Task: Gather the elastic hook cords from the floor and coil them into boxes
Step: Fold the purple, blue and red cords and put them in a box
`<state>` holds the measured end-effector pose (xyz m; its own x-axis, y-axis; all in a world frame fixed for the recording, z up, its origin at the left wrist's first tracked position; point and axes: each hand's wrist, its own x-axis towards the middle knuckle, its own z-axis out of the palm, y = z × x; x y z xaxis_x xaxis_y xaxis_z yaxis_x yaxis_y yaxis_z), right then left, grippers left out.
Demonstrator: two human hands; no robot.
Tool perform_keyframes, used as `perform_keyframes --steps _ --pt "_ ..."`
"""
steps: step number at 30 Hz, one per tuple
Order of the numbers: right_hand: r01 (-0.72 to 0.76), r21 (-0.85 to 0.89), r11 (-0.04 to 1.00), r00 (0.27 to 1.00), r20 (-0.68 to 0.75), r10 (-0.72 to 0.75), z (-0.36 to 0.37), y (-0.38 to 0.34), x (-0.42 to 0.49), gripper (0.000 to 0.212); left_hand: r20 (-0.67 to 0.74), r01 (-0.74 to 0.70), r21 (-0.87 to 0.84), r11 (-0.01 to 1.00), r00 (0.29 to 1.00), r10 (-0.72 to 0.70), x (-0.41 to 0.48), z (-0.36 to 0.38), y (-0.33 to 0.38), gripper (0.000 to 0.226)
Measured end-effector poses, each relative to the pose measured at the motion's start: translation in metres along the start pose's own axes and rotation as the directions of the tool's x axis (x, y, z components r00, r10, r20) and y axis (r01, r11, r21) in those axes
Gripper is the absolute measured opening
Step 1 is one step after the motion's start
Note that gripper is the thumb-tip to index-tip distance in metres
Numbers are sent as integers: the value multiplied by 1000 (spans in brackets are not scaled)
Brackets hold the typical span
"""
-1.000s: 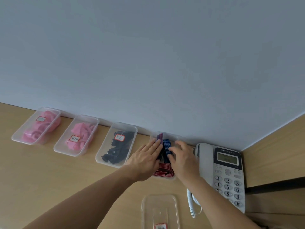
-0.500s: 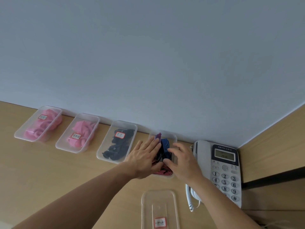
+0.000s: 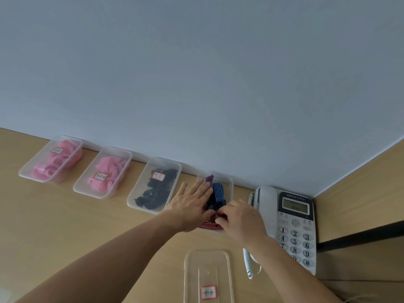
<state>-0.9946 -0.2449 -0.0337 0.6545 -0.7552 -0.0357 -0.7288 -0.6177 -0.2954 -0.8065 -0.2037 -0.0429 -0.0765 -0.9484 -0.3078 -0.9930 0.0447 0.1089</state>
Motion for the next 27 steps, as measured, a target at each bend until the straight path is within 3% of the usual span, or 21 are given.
perform_keyframes --steps 10,16,20,24,27 --pt "-35 43 998 999 28 34 -2 -2 17 20 -17 -17 -101 995 1000 15 1 1 2 68" --pt "86 73 994 996 0 -87 6 3 5 20 -33 -33 -82 996 999 30 -2 6 3 67" --pt "22 118 993 998 -54 -15 6 3 3 19 -34 -18 -71 997 999 15 -2 9 6 65" --pt "-22 93 995 996 -78 30 9 1 -1 22 -56 0 -67 998 998 -3 -3 9 6 66" --pt "-46 11 999 992 -119 47 10 1 -4 38 -88 0 -50 999 996 -5 -5 8 2 66"
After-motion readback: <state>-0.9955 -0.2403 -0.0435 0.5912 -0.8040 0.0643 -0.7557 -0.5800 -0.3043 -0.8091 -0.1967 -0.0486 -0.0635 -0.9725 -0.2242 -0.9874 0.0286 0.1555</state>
